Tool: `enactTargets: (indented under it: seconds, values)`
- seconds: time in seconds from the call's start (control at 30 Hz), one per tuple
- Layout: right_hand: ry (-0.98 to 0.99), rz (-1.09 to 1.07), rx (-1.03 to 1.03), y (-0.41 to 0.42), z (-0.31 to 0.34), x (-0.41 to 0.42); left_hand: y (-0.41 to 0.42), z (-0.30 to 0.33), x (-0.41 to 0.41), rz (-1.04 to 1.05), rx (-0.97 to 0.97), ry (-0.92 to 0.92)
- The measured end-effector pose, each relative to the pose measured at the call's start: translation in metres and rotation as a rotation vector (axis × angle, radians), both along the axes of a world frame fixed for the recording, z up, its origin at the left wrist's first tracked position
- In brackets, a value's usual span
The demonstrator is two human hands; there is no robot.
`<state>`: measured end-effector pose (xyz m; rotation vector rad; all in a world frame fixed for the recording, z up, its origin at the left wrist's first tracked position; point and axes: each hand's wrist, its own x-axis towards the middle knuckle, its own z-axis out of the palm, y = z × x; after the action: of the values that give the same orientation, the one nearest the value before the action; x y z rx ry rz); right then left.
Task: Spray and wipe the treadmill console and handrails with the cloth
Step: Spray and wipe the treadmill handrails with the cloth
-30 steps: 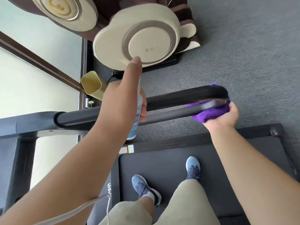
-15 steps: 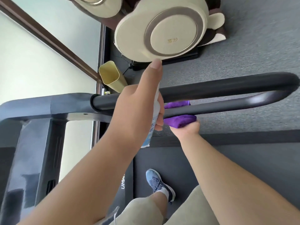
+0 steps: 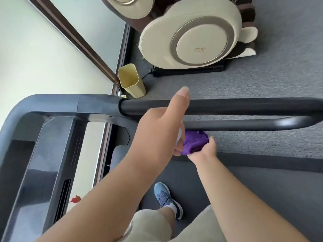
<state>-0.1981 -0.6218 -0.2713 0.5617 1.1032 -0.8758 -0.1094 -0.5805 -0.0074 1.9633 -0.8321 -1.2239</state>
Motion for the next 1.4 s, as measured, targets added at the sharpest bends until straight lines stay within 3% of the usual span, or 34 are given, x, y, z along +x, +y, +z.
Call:
enactTargets:
  seconds: [0.1, 0.23, 0.33, 0.47, 0.63, 0.93, 1.0, 1.07, 1.13, 1.23, 1.3, 1.4]
  values:
    - [0.118, 0.097, -0.091, 0.028, 0.012, -0.051, 0.003, -0.005, -0.031, -0.065, 0.029, -0.035]
    - [0.104, 0.141, -0.184, 0.05, 0.026, -0.109, -0.004, -0.028, -0.074, -0.103, 0.101, 0.009]
    - [0.101, 0.096, -0.173, 0.052, 0.034, -0.146, -0.012, -0.048, -0.107, -0.097, 0.167, 0.133]
    - [0.18, -0.025, -0.184, 0.045, 0.048, -0.181, -0.02, -0.064, -0.134, -0.031, 0.18, 0.152]
    - [0.199, -0.07, -0.191, 0.043, 0.067, -0.197, -0.022, -0.076, -0.14, 0.138, 0.109, 0.106]
    - [0.312, 0.004, -0.234, 0.039, 0.075, -0.187, -0.016, -0.081, -0.13, 0.207, 0.083, 0.026]
    - [0.45, 0.066, -0.25, 0.032, 0.083, -0.182, -0.013, -0.083, -0.124, 0.219, 0.094, 0.05]
    - [0.759, 0.182, -0.315, 0.027, 0.093, -0.176, -0.01, -0.085, -0.117, 0.225, 0.099, 0.078]
    - [1.205, 0.304, -0.565, 0.022, 0.104, -0.168, -0.006, -0.086, -0.109, 0.212, 0.094, 0.099]
    - [1.979, 0.665, -1.053, 0.001, 0.085, -0.163, 0.005, -0.085, -0.098, 0.126, 0.031, 0.117]
    - [2.117, 1.015, -1.097, -0.026, 0.053, -0.162, 0.011, -0.083, -0.09, 0.041, -0.01, 0.103]
    - [2.118, 1.449, -0.912, -0.045, 0.018, -0.148, 0.018, -0.081, -0.075, -0.021, -0.024, 0.067]
